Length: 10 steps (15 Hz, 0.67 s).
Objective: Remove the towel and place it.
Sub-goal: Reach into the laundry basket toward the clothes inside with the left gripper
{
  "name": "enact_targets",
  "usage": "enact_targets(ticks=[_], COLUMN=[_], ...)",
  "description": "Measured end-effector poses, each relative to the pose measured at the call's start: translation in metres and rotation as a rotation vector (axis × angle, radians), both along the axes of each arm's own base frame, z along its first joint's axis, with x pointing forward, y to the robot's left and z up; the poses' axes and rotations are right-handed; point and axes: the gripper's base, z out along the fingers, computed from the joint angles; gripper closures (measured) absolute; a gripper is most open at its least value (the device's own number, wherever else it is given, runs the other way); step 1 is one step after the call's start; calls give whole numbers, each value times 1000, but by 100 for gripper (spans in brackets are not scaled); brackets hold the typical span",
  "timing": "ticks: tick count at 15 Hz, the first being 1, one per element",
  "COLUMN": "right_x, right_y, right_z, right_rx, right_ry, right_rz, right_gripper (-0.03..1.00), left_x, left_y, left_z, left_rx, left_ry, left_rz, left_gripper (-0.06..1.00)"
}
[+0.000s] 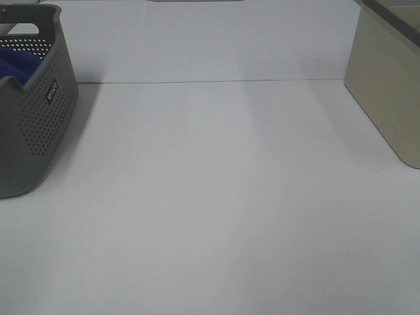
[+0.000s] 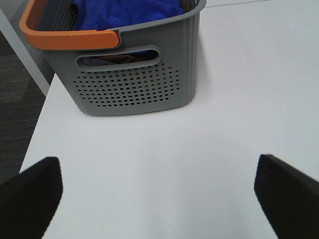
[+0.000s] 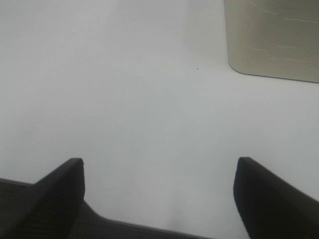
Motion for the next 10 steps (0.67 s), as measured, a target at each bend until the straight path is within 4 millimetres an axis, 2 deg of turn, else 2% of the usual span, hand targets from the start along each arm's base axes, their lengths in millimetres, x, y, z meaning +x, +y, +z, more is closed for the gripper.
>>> enact_targets(ticks=[2, 6, 10], right_x=[0, 0, 0], right_y=[0, -1, -1], right_z=[0, 0, 0], right_rx=[-5, -19, -19], right_ry=[0, -1, -1], right_rz=[1, 2, 2], right_gripper=[17, 4, 3], left_x=[0, 0, 0], left_y=[0, 0, 0], left_z=[0, 0, 0], left_rx=[3, 3, 4], left_ry=[0, 0, 0], left_rz=[-1, -1, -2], left_gripper=[-5, -5, -5])
